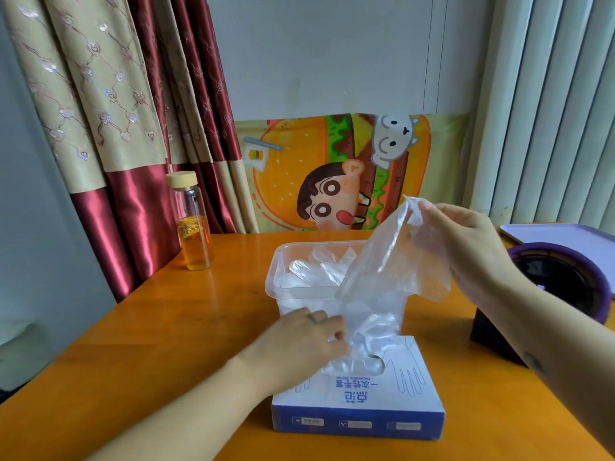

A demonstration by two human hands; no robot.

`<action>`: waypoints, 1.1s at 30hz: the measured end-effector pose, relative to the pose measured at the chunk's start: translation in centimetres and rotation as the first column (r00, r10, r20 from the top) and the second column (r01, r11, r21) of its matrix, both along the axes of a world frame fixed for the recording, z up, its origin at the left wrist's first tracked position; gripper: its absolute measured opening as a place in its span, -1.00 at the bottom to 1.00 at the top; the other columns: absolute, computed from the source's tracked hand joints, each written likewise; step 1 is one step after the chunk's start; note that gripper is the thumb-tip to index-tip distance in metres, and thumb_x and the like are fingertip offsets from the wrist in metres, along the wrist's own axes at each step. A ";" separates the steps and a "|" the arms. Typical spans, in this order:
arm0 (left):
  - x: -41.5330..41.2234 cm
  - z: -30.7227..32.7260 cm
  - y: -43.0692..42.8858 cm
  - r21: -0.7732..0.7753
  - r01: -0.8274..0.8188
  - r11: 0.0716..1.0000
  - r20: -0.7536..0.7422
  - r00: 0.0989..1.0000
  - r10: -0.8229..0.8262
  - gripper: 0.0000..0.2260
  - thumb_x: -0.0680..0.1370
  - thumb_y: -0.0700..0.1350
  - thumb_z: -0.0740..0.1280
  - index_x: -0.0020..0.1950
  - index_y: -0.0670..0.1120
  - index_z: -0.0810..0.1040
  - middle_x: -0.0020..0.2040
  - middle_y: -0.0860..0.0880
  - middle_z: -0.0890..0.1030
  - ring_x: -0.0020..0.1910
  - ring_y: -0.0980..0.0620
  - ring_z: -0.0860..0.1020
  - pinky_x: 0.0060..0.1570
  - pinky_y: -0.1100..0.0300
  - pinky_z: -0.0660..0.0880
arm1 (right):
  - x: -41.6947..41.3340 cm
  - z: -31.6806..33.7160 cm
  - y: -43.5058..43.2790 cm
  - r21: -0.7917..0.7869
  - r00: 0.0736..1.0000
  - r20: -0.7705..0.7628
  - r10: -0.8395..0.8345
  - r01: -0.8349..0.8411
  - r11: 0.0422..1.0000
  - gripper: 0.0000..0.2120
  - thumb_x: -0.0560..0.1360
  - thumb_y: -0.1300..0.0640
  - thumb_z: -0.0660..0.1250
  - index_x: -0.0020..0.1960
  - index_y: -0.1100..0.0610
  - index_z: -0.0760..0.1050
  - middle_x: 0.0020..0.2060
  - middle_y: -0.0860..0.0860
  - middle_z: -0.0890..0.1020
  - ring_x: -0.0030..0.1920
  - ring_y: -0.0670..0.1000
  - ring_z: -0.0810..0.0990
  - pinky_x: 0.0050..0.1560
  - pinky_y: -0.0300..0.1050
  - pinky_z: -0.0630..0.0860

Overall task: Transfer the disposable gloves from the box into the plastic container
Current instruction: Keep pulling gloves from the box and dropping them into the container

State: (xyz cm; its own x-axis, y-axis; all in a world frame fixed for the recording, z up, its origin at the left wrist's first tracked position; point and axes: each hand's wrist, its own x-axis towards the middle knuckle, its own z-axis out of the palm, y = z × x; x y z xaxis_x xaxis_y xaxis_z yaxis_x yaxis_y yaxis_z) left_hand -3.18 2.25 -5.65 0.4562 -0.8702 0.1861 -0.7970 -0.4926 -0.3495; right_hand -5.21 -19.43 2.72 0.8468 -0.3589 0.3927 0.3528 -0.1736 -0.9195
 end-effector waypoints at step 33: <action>-0.6 8.7 2.9 -0.403 -0.529 0.746 -0.665 0.730 0.159 -0.84 0.49 0.14 0.37 -0.04 0.11 0.51 -0.07 0.18 0.58 -0.13 0.25 0.55 -0.13 0.36 0.46 | 0.7 4.0 1.9 -0.336 0.992 -0.051 0.117 -0.127 0.933 -0.74 0.53 -0.05 0.30 -0.20 0.07 0.64 -0.29 0.03 0.69 -0.29 -0.02 0.63 -0.25 -0.19 0.53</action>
